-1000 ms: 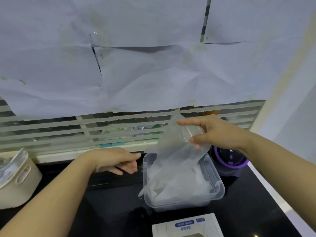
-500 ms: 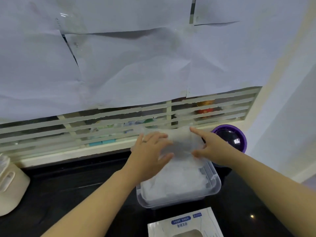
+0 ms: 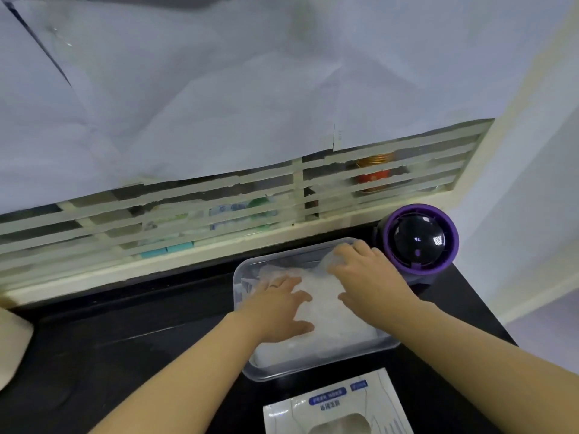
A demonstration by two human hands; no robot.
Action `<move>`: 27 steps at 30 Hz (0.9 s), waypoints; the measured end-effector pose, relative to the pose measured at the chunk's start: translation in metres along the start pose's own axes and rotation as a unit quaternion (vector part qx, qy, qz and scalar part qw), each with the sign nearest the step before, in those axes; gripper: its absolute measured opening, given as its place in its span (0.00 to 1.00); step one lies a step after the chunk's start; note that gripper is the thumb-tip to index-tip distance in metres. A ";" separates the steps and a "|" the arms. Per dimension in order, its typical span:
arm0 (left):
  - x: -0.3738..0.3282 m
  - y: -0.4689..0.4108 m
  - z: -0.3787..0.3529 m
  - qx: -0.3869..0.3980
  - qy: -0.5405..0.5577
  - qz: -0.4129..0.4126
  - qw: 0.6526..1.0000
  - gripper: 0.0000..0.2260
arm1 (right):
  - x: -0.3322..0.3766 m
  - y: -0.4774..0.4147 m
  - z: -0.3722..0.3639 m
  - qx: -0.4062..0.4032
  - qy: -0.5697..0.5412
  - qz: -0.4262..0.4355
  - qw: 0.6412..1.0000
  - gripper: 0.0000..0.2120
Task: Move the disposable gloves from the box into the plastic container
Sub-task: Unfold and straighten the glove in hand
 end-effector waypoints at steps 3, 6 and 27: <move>0.001 -0.004 -0.002 0.006 0.029 -0.003 1.000 0.24 | 0.010 -0.010 -0.015 0.118 -0.048 0.064 0.990 0.23; 0.001 -0.009 0.004 -0.029 0.081 -0.002 0.996 0.20 | 0.017 -0.016 -0.035 0.198 -0.080 0.075 0.974 0.32; 0.016 -0.037 -0.030 0.099 0.075 0.034 0.992 0.38 | 0.032 -0.029 -0.085 0.367 -0.089 -0.038 0.925 0.45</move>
Point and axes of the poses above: each hand's wrist, its own y-axis away from the middle knuckle, its own z-axis out of the back of the hand, x = y × z, the point moved 3 cm from there along -y, towards the middle knuckle, and after that the axes turned 2 degrees about y, right-handed, at the moved point
